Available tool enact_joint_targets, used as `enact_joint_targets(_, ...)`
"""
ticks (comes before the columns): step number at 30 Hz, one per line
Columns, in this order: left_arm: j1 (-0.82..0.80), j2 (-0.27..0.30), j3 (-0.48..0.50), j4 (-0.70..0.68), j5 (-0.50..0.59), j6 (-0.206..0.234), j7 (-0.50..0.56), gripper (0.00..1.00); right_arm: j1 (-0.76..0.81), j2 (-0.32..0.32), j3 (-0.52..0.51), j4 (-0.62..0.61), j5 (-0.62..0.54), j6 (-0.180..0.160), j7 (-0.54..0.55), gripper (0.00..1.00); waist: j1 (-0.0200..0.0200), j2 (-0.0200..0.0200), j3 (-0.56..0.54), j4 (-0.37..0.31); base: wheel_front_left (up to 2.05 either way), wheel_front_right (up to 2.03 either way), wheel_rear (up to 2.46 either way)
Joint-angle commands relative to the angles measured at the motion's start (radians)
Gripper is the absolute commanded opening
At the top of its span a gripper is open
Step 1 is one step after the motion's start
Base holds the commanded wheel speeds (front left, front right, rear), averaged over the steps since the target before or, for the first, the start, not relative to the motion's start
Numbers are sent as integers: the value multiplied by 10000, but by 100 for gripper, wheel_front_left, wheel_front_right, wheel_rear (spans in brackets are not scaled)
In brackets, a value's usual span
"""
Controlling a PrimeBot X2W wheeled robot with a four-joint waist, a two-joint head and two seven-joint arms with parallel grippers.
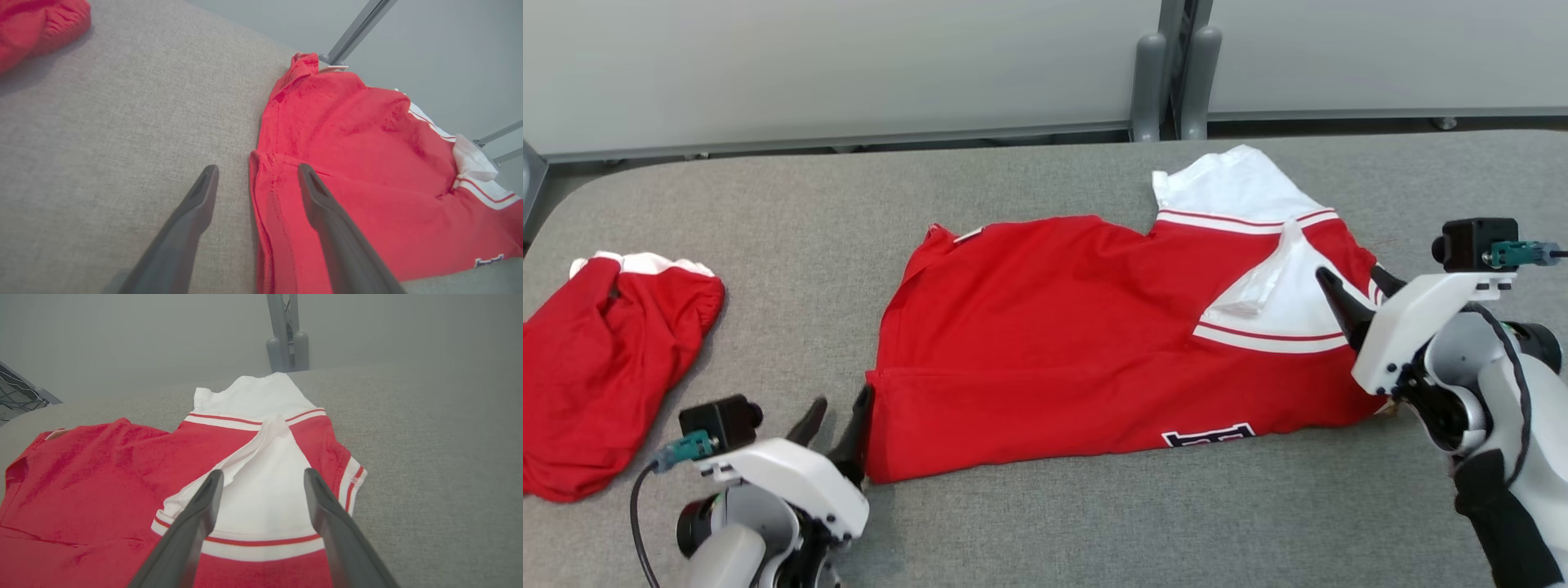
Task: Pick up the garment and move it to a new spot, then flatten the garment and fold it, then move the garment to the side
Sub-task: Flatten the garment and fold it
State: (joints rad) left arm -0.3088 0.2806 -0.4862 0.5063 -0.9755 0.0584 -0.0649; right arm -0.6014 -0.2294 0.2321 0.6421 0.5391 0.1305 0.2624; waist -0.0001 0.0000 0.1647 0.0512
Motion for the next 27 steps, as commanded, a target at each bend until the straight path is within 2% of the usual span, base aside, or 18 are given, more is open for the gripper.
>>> enact_joint_targets(1,213,112,-94,-172,111,123,168,100,249,-226,-81,-243,-4,6,354,100,1,0,-164,-108,0,0,0)
enact_joint_targets(6,851,407,-370,-1050,84,602,903,100,1255,-490,-886,-1255,-579,6,1906,100,1,0,-351,-312,0,0,0)
enact_joint_targets(10,920,586,-645,-1214,411,1298,1404,100,1824,-26,-1882,-1927,-1522,8,2622,100,1,0,-318,-463,0,0,0)
enact_joint_targets(11,920,586,-645,-1214,411,1298,1404,100,1824,-26,-1882,-1927,-1522,8,2622,100,1,0,-318,-463,0,0,0)
enact_joint_targets(14,781,678,-875,-1188,637,1668,1756,100,2081,518,-2326,-2391,-2178,6,2916,100,1,0,-262,-560,0,0,0)
enact_joint_targets(17,777,657,-1055,-1203,667,1756,2070,100,2251,956,-2561,-2828,-2617,6,3253,100,1,0,-209,-609,0,0,0)
enact_joint_targets(18,775,637,-1083,-1210,620,1749,2167,89,2304,1049,-2706,-2956,-2783,5,3368,100,1,0,-191,-616,0,0,0)
enact_joint_targets(19,753,652,-1136,-1212,645,1733,2255,47,2367,1125,-2881,-3032,-2987,5,3494,100,1,0,-170,-620,0,0,0)
enact_joint_targets(20,746,655,-1155,-1217,652,1737,2282,0,2441,1215,-3038,-3095,-3215,5,3635,100,1,0,-147,-620,0,0,0)
enact_joint_targets(27,841,699,-1172,-1391,545,1636,2313,0,2300,1693,-4367,-3668,-4479,5,3841,100,1,0,53,-507,0,0,0)
